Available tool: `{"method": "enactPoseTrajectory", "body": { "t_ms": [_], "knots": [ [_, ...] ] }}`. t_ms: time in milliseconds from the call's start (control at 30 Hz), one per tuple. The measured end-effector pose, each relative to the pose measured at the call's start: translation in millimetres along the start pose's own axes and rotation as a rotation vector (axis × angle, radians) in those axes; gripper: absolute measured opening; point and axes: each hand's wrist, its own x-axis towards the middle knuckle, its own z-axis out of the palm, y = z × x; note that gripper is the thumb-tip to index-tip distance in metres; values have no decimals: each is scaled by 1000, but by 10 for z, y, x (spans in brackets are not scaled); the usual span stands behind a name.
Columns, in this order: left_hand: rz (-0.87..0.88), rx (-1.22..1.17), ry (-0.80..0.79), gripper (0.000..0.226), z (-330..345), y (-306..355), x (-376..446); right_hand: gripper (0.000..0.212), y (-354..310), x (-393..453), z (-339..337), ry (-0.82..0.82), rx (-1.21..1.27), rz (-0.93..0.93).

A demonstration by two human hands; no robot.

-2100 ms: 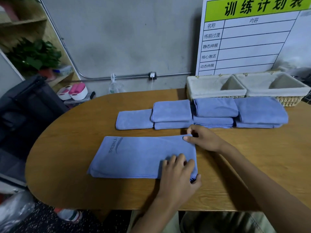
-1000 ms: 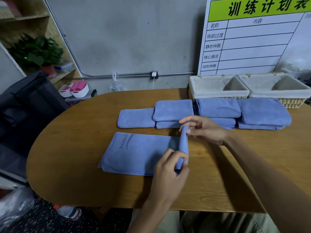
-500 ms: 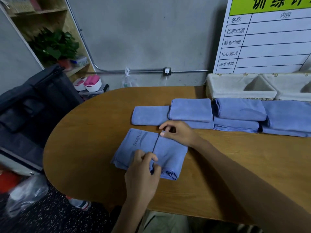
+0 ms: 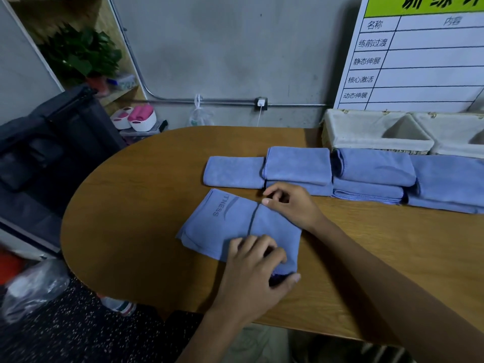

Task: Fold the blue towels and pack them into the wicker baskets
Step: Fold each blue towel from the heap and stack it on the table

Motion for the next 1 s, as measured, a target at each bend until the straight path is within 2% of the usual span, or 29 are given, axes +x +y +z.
{"method": "enactPoseTrajectory", "body": {
  "t_ms": [133,233,433,600,667,800,1000],
  "knots": [
    [-23,90,12,50,-44,-53,-3,15,-2,-50,-47,26,-100,23],
    [-41,110,10,55,-98,-204,-34,15,4,-164,-128,27,-93,27],
    [-19,-34,-25,44,-214,-645,-123,21,-33,-466,-205,-19,-10,-20],
    [7,-93,-68,47,-262,-703,-120,16,-85,-598,-154,21,10,-54],
    [-53,-189,-29,40,-268,-676,-143,13,-116,-635,-135,46,25,-49],
    [-282,-435,81,27,-274,-627,-156,11,-165,-712,-132,71,45,-38],
    [-281,-405,67,14,-209,-649,-100,15,-176,-812,-109,86,12,-46]
  ]
}}
